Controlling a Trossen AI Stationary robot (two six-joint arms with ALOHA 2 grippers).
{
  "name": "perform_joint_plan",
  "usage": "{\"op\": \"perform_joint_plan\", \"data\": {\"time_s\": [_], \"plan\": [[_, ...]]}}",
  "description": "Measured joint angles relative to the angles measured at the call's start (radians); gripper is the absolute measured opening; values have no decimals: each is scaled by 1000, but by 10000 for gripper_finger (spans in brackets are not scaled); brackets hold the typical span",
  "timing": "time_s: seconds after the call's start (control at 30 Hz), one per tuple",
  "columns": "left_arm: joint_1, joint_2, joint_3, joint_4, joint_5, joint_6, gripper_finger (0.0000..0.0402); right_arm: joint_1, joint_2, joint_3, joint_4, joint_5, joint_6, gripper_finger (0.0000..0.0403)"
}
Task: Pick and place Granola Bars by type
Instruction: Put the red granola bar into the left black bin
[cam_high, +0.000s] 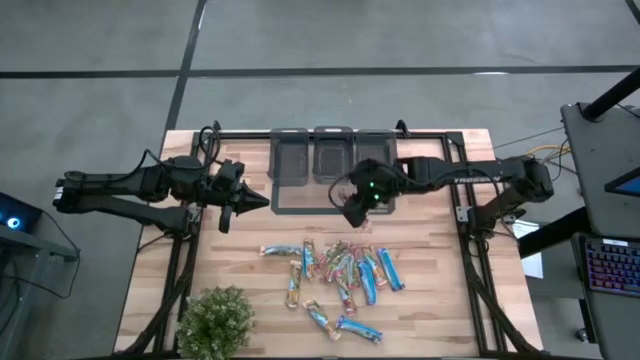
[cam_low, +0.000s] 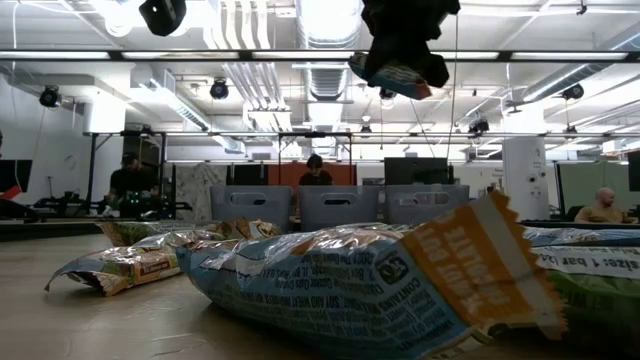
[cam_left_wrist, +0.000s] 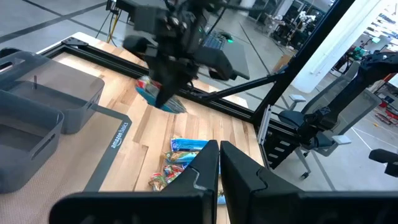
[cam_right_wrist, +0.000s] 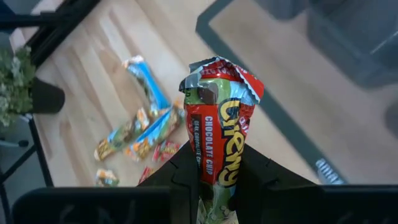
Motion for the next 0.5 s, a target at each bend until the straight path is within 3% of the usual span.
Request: {"op": "perform_joint_plan", "data": {"time_s": [0.33,0.5], "plan": [[0,0,0,0,0,0,0,-104,1,42,31,-10,-53,59],[0,0,0,0,-8,0,0,-156,1,42,131,-74,-58,59]]}}
